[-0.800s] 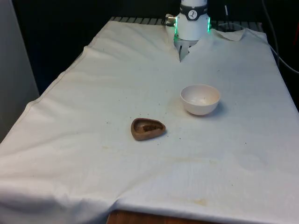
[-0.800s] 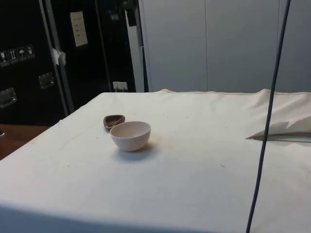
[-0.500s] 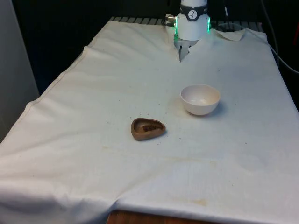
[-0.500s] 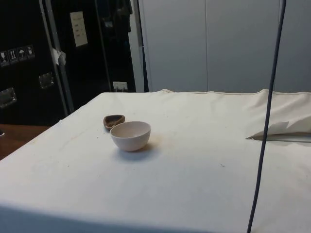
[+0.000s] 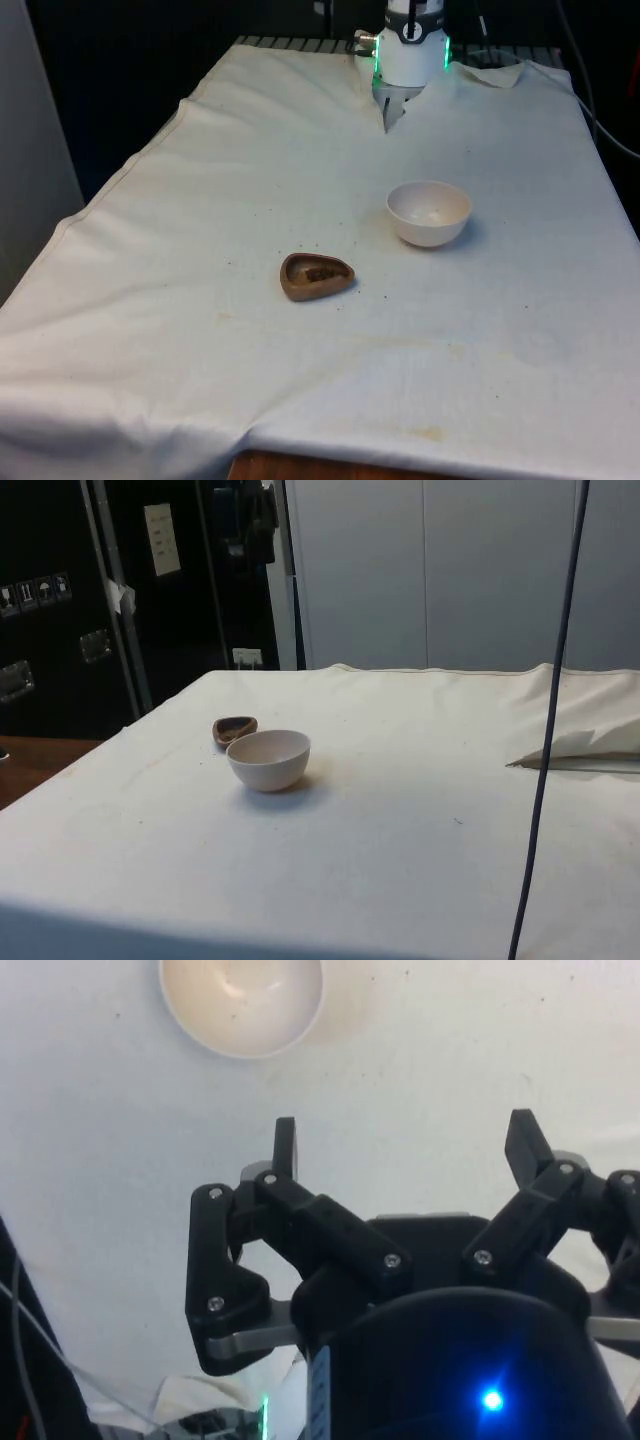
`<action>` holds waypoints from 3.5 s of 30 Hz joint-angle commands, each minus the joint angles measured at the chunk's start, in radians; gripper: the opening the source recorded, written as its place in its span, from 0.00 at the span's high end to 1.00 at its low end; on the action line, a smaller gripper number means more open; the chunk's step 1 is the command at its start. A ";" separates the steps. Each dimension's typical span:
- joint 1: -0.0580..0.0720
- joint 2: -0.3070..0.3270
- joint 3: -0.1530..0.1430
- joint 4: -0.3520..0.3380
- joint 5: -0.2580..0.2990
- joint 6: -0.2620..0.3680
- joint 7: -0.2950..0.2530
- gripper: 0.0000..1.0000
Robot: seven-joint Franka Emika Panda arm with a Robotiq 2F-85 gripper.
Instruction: Pour the coffee beans from the cup into the bowl.
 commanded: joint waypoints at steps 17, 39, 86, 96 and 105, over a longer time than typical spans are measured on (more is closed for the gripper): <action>-0.007 0.119 -0.068 0.009 0.016 0.165 -0.123 0.00; -0.012 0.385 -0.102 0.212 0.013 0.246 -0.180 0.00; -0.033 0.685 -0.157 0.436 0.190 0.257 -0.369 0.00; -0.036 0.694 -0.153 0.438 0.195 0.261 -0.372 0.00; -0.042 0.711 -0.153 0.440 0.232 0.270 -0.402 0.00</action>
